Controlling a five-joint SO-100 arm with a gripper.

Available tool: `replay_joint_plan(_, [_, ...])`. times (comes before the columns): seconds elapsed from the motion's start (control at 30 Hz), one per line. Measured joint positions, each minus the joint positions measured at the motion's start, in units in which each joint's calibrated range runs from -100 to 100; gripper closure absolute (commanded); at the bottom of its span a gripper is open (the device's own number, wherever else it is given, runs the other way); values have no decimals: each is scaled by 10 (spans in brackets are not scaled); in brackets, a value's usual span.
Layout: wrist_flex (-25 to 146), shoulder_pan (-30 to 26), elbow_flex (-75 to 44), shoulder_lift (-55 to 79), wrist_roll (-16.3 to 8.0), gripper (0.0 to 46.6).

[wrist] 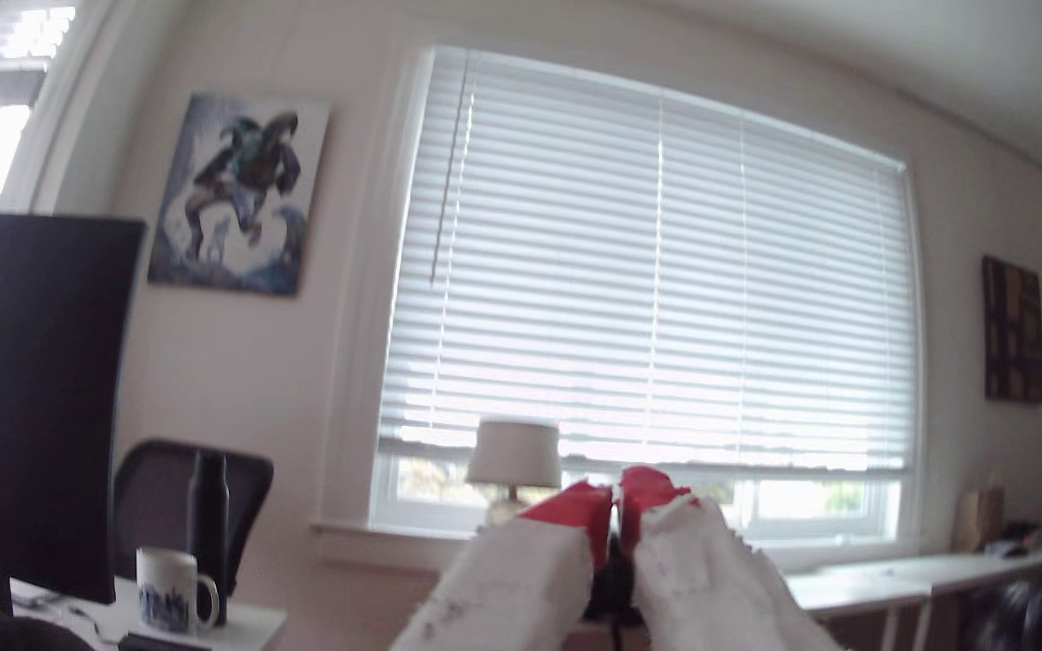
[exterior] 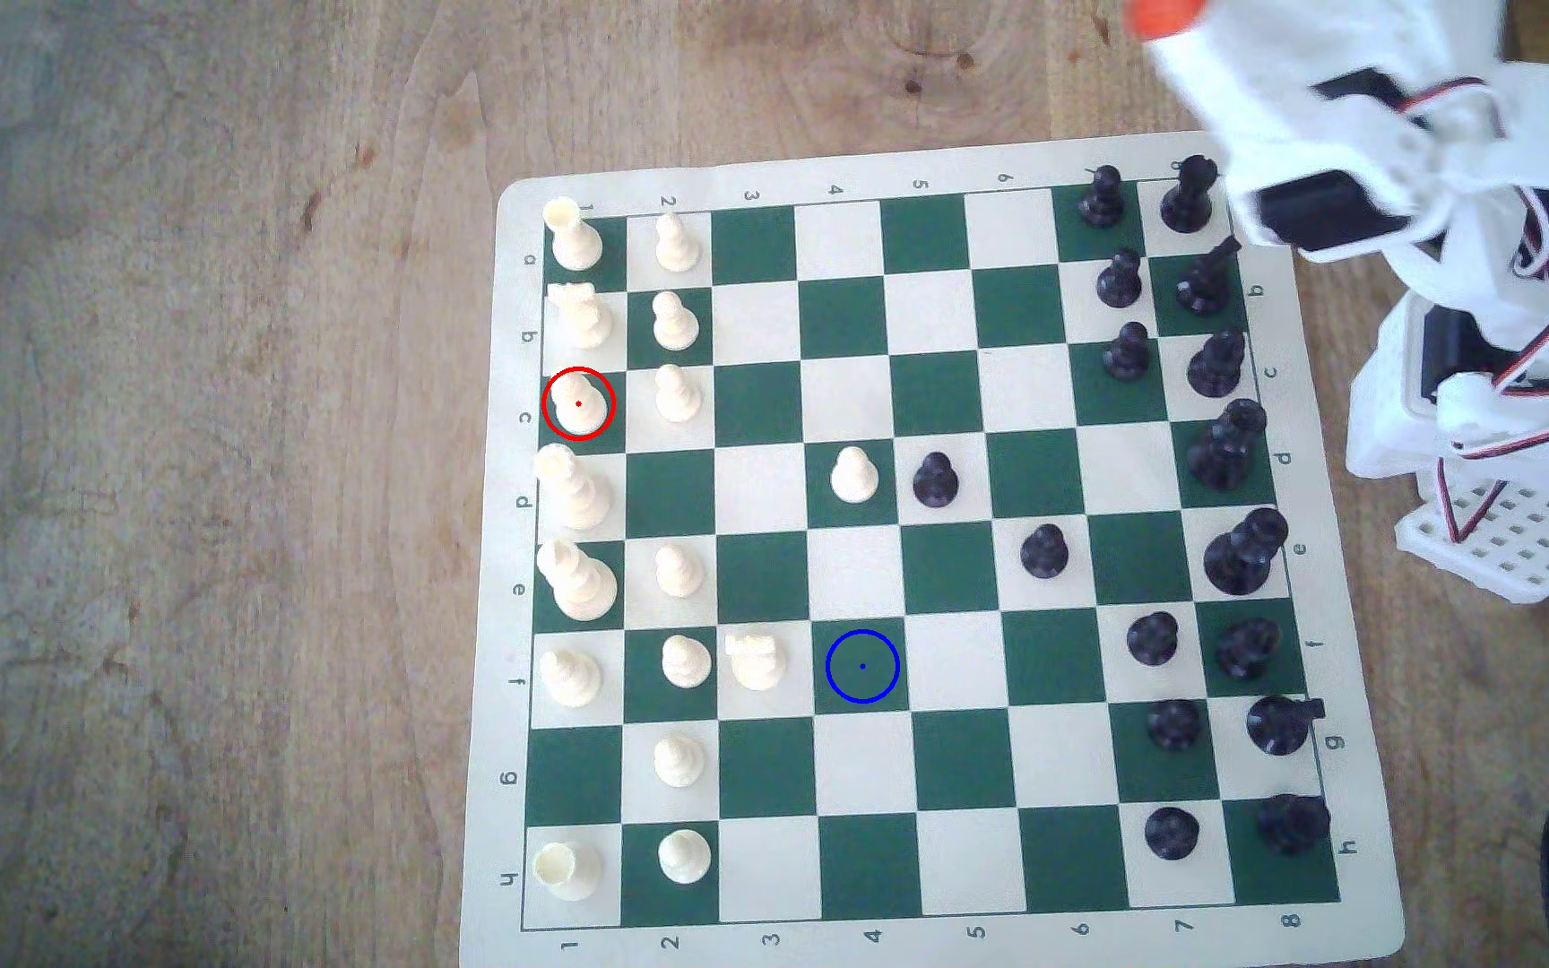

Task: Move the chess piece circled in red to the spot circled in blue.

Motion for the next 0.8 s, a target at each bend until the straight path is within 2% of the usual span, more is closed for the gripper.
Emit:
replay_joint_plan(0.27, [105, -11, -120, 178, -8, 464])
replay_joint_plan(0.33, [219, -10, -229, 287, -11, 464])
replay_joint_plan(0.47, [333, -19, -366, 421, -8, 464])
replay_joint_plan(0.57, [348, -29, -410, 480, -9, 464])
replay_joint_plan(0.73, [406, -42, -504, 607, -26, 464])
replay_joint_plan(0.8, [435, -51, -566, 674, -42, 464])
